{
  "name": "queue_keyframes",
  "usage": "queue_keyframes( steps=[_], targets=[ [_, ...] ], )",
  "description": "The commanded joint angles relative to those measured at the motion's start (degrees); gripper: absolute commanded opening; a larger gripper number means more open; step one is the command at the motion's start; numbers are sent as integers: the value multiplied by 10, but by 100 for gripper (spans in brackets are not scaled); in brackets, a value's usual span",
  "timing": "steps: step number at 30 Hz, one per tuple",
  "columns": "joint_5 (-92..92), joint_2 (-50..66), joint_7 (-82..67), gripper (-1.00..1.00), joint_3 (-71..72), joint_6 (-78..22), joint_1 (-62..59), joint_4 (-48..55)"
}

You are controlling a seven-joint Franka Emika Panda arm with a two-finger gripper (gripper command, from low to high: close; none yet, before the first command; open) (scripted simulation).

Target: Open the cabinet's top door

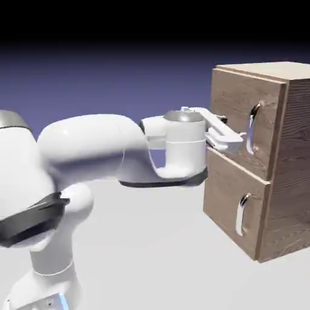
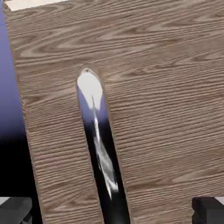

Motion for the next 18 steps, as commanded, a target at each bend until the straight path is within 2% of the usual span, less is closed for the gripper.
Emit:
queue_keyframes(
  steps=[1,4,9,10,18],
  targets=[
    [-25,-4,-10,0,-11,-3,10,4],
    [-51,-8,-20,0,-22,-7,21,7],
    [-60,11,-19,0,-79,-9,121,93],
    [-60,11,-19,-100,-79,-9,121,93],
    [-58,156,144,-100,7,-48,5,33]
  ],
)
